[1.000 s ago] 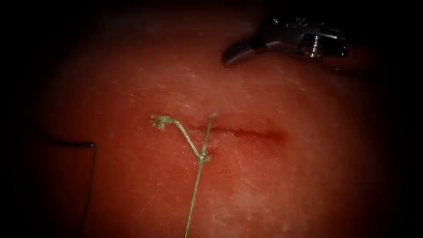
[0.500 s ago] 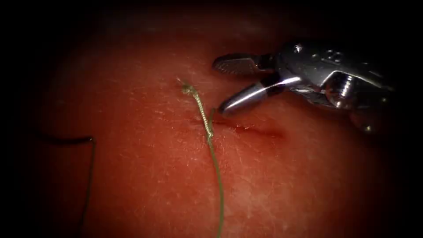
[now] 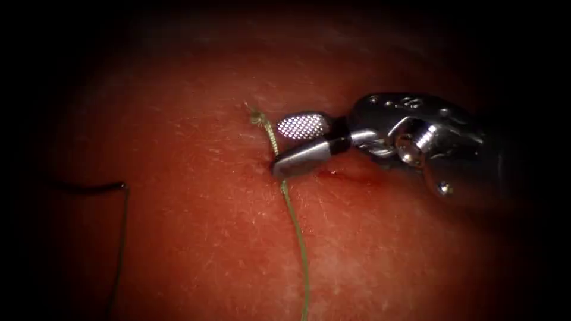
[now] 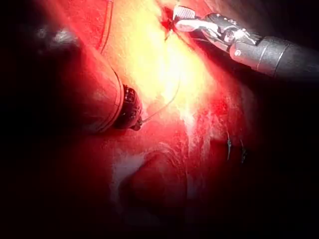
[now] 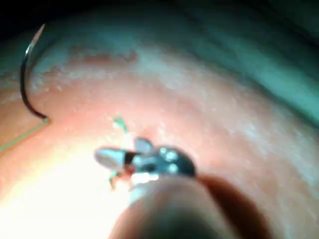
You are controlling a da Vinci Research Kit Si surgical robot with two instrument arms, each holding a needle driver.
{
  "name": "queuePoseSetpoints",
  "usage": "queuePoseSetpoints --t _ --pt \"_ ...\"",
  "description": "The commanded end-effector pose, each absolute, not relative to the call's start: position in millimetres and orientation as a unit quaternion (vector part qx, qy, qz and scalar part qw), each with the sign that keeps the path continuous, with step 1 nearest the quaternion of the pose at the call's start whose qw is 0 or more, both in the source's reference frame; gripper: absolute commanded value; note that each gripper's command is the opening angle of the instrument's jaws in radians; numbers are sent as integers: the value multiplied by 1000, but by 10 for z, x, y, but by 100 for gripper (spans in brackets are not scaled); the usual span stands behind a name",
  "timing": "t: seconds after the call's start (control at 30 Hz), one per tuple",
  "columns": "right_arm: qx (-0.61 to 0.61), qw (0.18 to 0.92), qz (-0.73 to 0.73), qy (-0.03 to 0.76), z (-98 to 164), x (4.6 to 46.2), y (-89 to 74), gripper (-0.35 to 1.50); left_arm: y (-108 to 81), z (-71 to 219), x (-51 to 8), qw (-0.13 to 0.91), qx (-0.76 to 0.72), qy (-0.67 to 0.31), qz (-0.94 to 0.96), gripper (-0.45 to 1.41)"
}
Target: Wound Closure
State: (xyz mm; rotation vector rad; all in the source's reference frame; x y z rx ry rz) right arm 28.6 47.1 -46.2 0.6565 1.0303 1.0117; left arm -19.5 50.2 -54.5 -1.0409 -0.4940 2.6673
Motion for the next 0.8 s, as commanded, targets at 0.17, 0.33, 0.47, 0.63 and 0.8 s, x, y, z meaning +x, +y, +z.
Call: queuePoseSetpoints --t 0.17,0.33,0.47,0.63,0.8 --pt "319 702 436 464 -448 312 469 135 496 -539 -201 117 -357 -172 911 -35" --pt "341 702 419 464 -450 321 467 61 496 -539 -200 117 -357 -172 911 -35" --pt "310 713 407 479 -448 312 471 -35 496 -540 -201 117 -357 -172 911 -35" --pt "271 727 384 500 -436 304 483 -35 494 -542 -201 118 -356 -171 911 -35" --pt "246 738 369 509 -424 298 496 -35 496 -539 -201 118 -356 -171 911 -35"
